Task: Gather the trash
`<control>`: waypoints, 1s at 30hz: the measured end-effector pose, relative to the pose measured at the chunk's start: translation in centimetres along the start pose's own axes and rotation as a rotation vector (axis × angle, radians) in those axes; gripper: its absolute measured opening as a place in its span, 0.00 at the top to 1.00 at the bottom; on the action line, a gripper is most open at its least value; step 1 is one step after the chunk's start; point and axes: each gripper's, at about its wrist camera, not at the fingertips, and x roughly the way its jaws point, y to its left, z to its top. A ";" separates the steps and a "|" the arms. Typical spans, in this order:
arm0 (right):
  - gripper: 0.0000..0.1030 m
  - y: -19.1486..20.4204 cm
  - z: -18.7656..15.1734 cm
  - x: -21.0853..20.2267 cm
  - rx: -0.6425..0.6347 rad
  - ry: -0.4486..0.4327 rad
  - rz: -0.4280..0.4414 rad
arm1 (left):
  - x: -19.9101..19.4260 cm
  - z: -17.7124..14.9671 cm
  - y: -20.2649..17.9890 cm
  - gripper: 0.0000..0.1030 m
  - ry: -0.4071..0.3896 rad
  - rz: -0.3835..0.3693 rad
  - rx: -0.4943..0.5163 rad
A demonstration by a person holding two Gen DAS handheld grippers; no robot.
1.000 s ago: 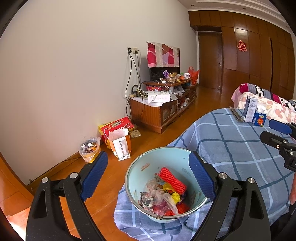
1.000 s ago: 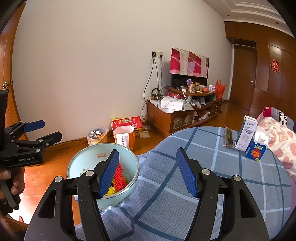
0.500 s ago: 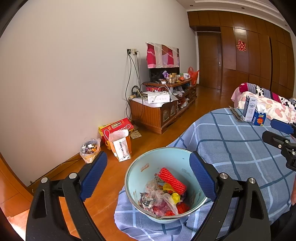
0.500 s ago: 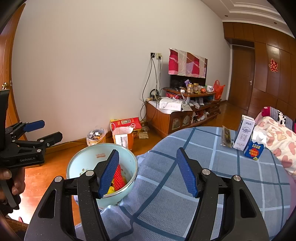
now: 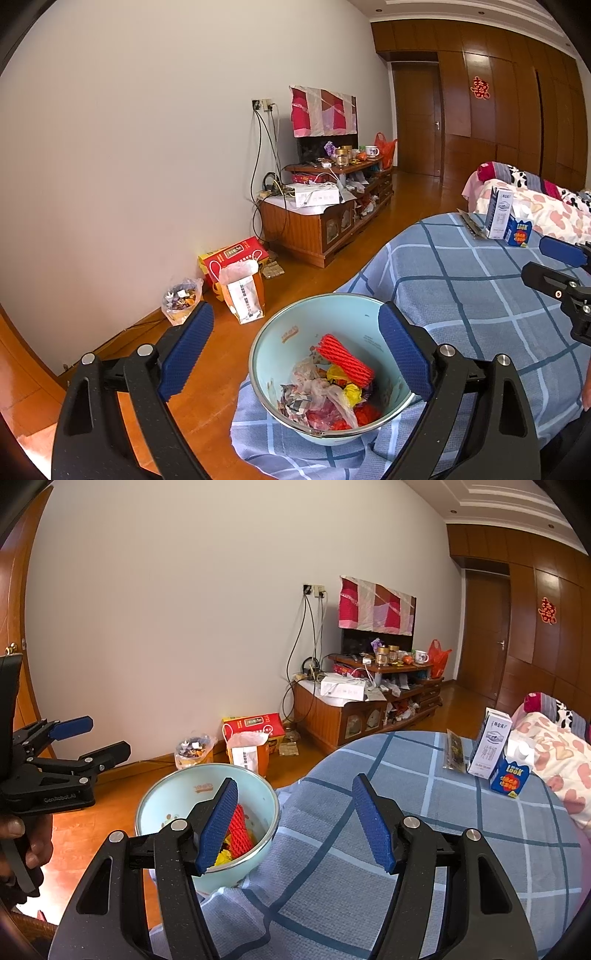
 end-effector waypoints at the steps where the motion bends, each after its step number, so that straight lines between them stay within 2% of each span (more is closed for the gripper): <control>1: 0.38 -0.1 0.0 0.0 -0.002 0.001 -0.002 | 0.0 0.0 0.0 0.14 -0.001 0.003 0.001; 11: 0.38 -0.1 -0.1 -0.1 0.008 -0.010 -0.005 | -0.4 0.1 0.0 0.14 -0.030 0.004 0.014; 16: 0.34 -0.2 -0.2 -0.2 0.014 -0.017 -0.007 | -0.4 0.0 -0.1 0.14 -0.033 -0.004 0.024; 30: 0.34 -0.4 -0.3 -0.2 0.022 -0.025 -0.011 | -0.1 -0.4 -0.3 0.14 -0.012 0.004 0.026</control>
